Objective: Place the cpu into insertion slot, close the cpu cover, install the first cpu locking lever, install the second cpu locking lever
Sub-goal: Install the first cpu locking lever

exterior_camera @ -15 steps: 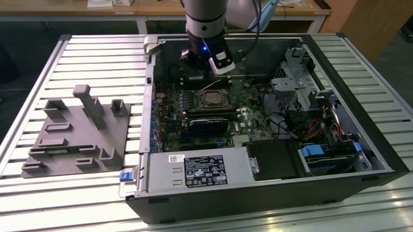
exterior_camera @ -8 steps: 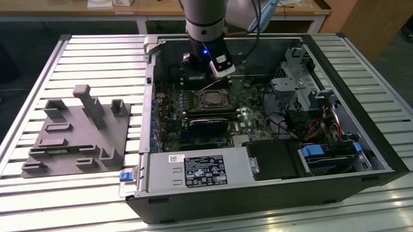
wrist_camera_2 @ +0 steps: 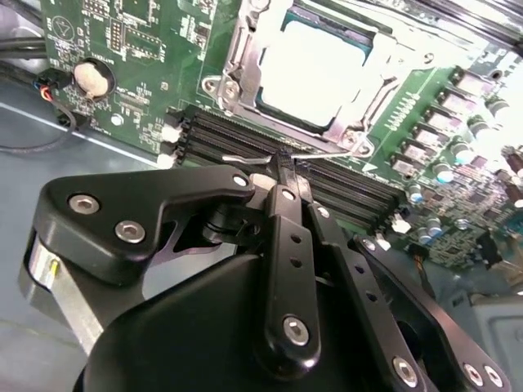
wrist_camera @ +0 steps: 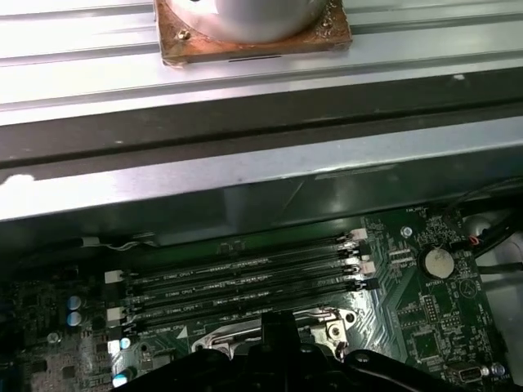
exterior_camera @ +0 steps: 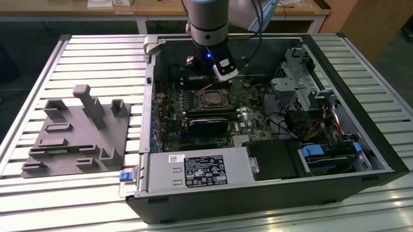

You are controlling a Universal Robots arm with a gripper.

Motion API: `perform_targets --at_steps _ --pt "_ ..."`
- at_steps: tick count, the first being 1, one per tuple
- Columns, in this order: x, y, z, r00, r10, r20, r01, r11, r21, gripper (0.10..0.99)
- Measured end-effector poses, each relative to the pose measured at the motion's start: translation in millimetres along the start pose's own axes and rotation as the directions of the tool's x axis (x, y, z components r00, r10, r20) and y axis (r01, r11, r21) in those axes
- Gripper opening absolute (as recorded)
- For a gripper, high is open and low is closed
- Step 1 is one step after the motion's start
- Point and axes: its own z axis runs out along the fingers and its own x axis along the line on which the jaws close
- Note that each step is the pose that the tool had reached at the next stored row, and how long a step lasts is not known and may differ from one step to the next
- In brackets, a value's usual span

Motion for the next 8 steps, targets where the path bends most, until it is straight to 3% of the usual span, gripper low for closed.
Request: perform_targets --at_steps 8 --pt "-4.6 0.5 5.4 1.0000 0.003 0.0008 -0.003 1.0000 0.000 0.106"
